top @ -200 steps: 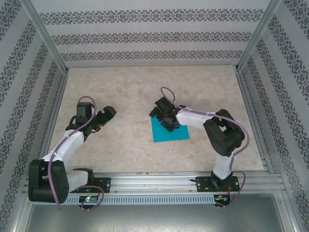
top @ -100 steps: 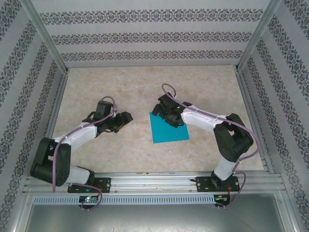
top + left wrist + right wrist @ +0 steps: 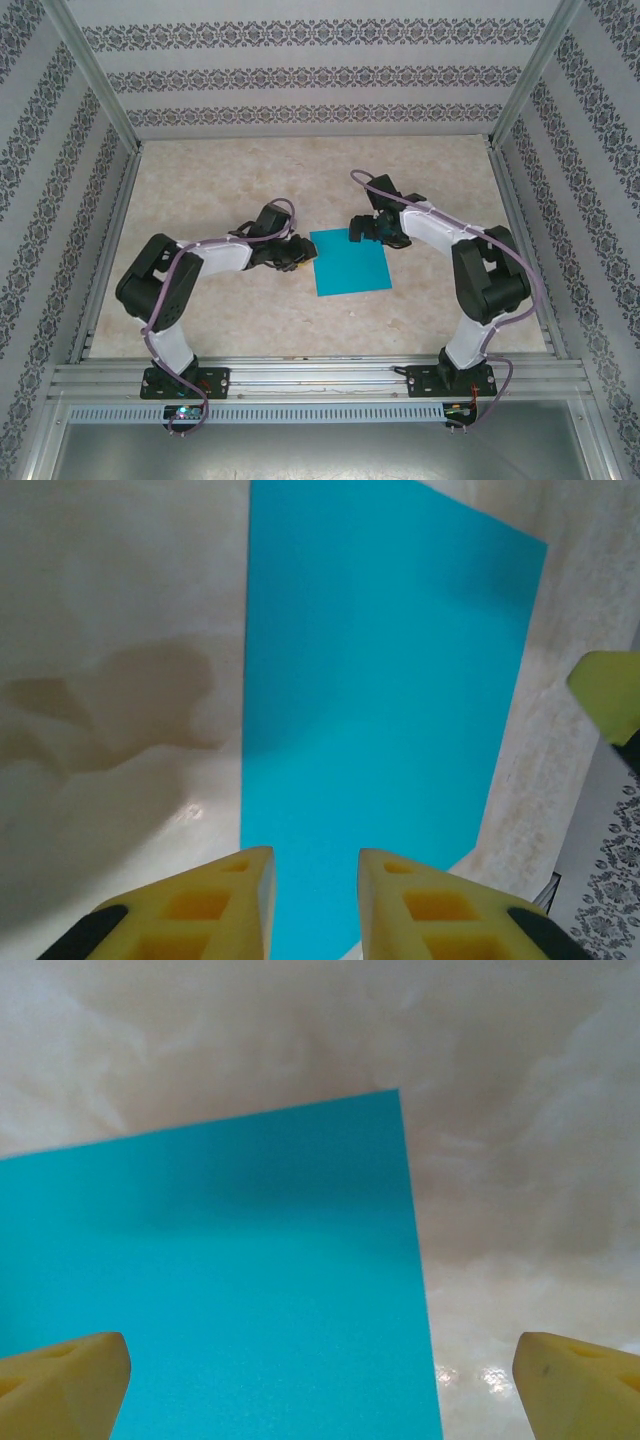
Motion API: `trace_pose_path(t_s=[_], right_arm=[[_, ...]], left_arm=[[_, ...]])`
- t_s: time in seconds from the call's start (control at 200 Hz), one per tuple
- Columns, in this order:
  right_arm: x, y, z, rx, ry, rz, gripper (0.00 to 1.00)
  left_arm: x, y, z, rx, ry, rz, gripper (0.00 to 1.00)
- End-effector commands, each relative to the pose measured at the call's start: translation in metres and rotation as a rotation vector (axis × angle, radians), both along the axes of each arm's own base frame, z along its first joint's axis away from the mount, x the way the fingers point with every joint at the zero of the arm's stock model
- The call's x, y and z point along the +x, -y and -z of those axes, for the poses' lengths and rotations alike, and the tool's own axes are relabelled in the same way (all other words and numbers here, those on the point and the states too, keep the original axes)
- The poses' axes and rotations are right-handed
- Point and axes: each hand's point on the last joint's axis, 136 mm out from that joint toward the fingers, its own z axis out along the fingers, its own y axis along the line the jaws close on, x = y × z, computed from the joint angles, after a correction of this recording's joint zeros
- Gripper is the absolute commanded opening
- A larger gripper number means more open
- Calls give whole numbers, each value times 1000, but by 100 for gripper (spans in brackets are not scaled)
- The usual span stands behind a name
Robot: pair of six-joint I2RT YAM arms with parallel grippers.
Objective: Fold a paper plane with a square sheet of paper (fold left side to right side)
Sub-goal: Pick up the paper from the center of the table.
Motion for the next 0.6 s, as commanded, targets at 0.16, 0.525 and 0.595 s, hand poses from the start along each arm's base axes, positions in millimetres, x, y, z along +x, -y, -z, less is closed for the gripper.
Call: trace_pose_path(t_s=[0.16, 0.525, 0.595], right_arm=[[0, -11, 16, -16, -72, -77, 98], [-7, -23, 35, -15, -131, -86, 98], [-10, -23, 39, -20, -145, -83, 98]], left_arm=[[8, 24, 10, -12, -17, 16, 23], [2, 25, 39, 26, -71, 17, 22], [1, 23, 43, 33, -80, 15, 22]])
